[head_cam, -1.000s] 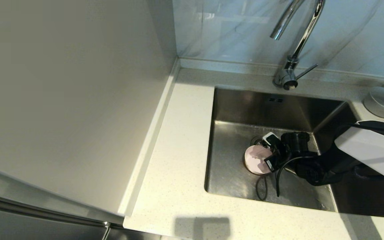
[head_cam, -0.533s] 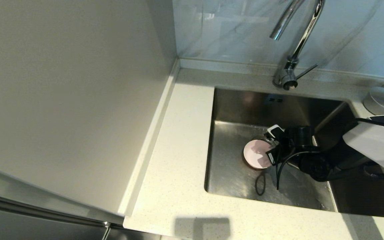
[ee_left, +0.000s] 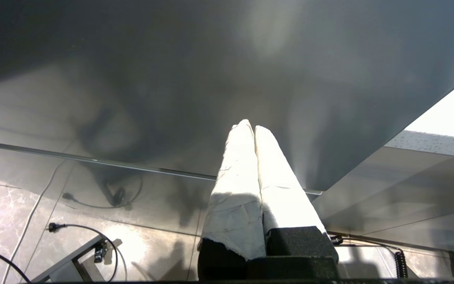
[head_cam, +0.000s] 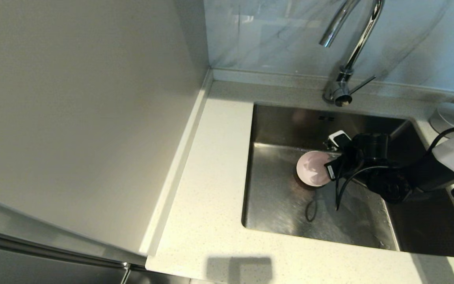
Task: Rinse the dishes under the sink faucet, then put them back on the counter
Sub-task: Place the bowl on the table
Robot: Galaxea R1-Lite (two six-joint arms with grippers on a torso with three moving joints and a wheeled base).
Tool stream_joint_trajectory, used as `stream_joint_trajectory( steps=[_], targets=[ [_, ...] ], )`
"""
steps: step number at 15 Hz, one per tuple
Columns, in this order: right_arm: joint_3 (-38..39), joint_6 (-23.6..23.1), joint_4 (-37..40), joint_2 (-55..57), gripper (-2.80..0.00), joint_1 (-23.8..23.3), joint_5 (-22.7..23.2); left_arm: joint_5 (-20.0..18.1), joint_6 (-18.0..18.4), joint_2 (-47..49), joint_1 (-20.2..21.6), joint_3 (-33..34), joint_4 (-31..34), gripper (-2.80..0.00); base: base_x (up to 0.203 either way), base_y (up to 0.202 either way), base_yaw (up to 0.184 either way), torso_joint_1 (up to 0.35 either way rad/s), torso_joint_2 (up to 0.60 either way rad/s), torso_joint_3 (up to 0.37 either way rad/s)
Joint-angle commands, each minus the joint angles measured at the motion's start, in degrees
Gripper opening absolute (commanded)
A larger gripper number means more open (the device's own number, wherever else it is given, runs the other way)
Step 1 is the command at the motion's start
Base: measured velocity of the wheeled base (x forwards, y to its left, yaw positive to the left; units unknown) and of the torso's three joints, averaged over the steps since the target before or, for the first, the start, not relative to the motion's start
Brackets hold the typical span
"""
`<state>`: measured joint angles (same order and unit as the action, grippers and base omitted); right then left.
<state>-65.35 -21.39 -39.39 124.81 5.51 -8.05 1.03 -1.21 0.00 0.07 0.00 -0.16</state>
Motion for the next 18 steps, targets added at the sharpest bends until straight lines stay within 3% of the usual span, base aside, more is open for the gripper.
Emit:
stream_joint_trajectory(
  steps=[1, 8, 10, 14, 18],
  targets=[
    [0.2, -0.1, -0.2, -3.3, -2.80, -0.8, 0.0, 0.0, 0.0, -0.2, 0.0, 0.0, 0.0, -2.80, 0.000, 0.000, 0.000, 0.000, 0.00, 0.000],
    [5.3, -2.8, 1.2, -17.1, -2.80, -5.8, -3.1, 0.0, 0.0, -0.2, 0.0, 0.0, 0.0, -2.80, 0.000, 0.000, 0.000, 0.000, 0.00, 0.000],
    [6.8, -3.8, 7.2, -24.1, -2.80, -9.3, -3.6, 0.0, 0.0, -0.3, 0.0, 0.0, 0.0, -2.80, 0.000, 0.000, 0.000, 0.000, 0.00, 0.000],
    [6.8, -7.9, 24.2, -36.2, -2.80, -21.4, -3.8, 0.0, 0.0, -0.2, 0.0, 0.0, 0.0, -2.80, 0.000, 0.000, 0.000, 0.000, 0.00, 0.000],
    [7.2, -13.3, 35.6, -41.8, -2.80, -34.1, -3.5, 0.0, 0.1, -0.2, 0.0, 0.0, 0.0, -2.80, 0.000, 0.000, 0.000, 0.000, 0.00, 0.000]
  ],
)
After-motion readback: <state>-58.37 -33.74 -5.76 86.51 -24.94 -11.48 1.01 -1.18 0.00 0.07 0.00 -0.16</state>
